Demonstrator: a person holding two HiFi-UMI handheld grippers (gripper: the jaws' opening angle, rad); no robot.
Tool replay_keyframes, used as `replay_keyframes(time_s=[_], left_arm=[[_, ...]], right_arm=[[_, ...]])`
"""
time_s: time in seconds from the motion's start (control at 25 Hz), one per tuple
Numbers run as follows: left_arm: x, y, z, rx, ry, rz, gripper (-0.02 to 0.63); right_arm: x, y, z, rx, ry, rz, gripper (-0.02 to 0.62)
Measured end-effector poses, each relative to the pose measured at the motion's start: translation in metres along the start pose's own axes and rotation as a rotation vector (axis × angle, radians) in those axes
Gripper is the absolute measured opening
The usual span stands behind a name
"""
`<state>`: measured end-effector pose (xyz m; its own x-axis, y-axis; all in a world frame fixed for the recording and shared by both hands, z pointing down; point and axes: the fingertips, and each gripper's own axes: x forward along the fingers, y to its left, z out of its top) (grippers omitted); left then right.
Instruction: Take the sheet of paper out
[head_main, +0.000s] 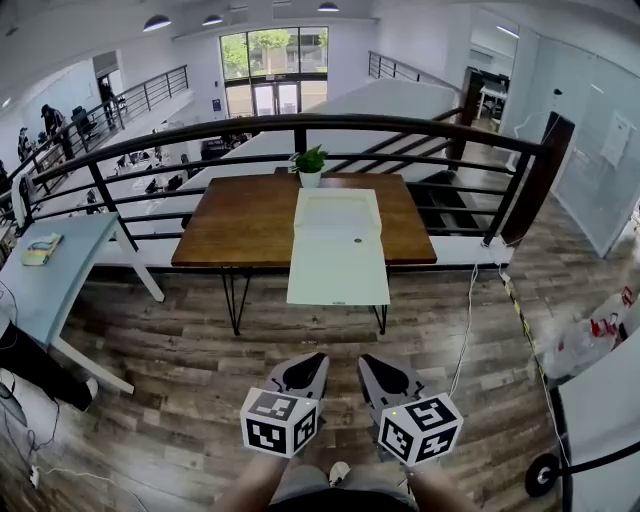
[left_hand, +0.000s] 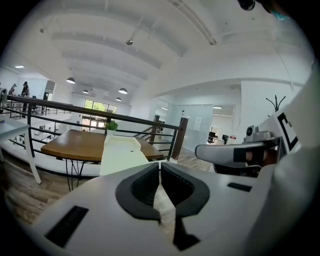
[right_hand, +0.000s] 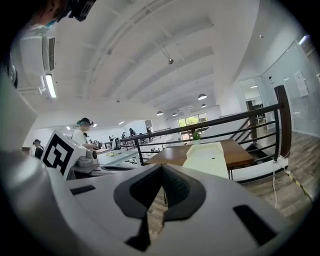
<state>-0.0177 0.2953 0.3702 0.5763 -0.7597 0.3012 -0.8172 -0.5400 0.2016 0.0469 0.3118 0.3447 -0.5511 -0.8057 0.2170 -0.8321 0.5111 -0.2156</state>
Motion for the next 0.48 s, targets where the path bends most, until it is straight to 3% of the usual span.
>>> replay_keyframes(time_s=[0.48], left_arm=[[0.031, 0.008, -0.009, 0.027, 0.025, 0.033, 0.025]], right_arm=[[0.004, -0.03, -0.015, 0.022, 0.016, 0.08, 0.026]])
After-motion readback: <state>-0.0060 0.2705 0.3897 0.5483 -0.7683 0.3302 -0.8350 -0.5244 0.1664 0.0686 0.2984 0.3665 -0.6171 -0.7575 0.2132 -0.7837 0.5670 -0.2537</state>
